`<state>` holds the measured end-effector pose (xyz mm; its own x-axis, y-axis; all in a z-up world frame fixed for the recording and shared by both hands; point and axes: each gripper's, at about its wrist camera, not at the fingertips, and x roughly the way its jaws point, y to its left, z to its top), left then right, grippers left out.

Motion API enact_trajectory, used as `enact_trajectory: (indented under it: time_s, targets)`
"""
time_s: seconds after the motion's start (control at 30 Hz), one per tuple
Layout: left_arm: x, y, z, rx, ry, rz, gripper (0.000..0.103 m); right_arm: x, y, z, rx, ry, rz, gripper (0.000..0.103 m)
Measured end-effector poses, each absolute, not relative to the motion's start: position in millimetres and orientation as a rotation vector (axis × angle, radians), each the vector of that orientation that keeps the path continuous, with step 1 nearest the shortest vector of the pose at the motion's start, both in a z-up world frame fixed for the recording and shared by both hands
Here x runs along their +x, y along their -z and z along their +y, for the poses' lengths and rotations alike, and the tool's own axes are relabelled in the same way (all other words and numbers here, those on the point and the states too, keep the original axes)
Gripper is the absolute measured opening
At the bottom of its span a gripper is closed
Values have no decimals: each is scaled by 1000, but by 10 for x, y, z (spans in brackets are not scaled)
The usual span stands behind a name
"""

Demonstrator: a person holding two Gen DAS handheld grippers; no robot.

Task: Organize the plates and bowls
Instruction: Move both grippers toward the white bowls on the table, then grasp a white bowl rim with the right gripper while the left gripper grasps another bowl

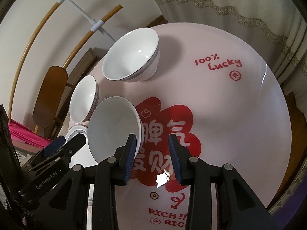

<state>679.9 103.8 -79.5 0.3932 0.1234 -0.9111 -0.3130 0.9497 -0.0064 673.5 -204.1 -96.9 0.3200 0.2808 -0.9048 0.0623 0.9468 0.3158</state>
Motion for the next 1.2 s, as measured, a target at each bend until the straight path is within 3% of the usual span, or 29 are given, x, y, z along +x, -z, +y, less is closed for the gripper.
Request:
enact_trajectory:
  time_s: [0.17,0.9,1.2]
  targets:
    - [6835,835,1120,-180,-263,1151,74,6754,1016,-2021,339,-121,1253,41]
    - [6987,978,1426,-146,-159,1202,74,6837,1341,-1822,348,-31,1311,41]
    - [7121,1062,1388,-127,-113,1229,74,6827,1469,-1887,429,-68,1318,9]
